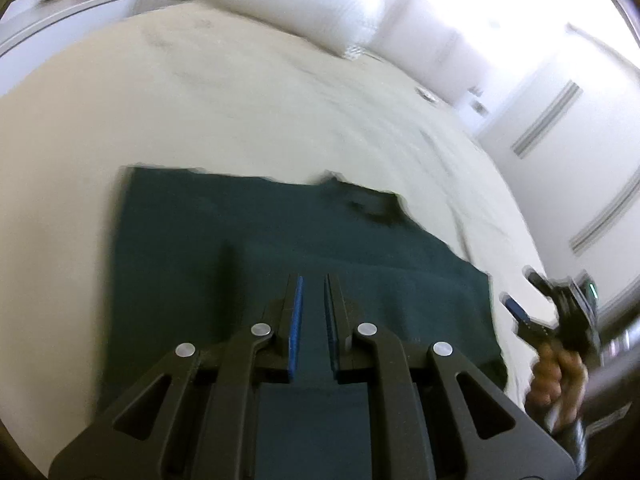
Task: Fold small clothes
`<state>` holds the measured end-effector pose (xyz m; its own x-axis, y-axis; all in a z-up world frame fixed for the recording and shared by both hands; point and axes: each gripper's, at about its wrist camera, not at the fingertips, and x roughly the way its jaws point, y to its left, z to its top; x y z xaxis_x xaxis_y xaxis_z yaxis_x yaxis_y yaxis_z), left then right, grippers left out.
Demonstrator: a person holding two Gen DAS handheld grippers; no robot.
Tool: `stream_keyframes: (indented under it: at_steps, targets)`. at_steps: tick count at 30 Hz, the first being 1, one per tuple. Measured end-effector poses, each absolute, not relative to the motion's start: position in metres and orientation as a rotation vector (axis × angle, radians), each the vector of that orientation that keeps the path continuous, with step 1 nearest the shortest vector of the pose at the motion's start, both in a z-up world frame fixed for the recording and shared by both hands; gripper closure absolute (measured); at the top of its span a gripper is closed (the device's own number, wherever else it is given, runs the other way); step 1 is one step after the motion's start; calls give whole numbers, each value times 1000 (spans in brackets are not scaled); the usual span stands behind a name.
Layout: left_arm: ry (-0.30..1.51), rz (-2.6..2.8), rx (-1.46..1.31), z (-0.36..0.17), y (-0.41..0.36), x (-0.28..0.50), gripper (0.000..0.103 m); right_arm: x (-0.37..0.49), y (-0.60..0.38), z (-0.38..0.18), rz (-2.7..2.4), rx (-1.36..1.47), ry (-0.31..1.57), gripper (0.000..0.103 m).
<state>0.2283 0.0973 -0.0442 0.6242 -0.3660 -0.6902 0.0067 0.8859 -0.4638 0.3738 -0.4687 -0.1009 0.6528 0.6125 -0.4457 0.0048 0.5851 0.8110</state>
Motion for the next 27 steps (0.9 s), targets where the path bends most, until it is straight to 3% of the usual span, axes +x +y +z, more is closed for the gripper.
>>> stream_keyframes:
  at_steps: [4, 7, 16, 19, 24, 27]
  targets:
    - [1004, -254, -457, -92, 82, 258, 93, 411, -458, -130, 419, 922, 887, 33]
    - [943, -311, -511, -106, 92, 251, 93, 416, -465, -150, 447, 990, 908, 35]
    - [916, -342, -581, -108, 107, 240, 93, 356, -469, -141, 558, 959, 923, 31]
    - [908, -315, -580, -108, 115, 237, 93, 335, -472, -133, 558, 936, 868, 22]
    - [933, -297, -576, -99, 116, 225, 93, 334, -464, -142, 520, 831, 911, 34]
    - [952, -264, -544, -85, 125, 200, 93, 315, -463, -119, 476, 797, 907, 29]
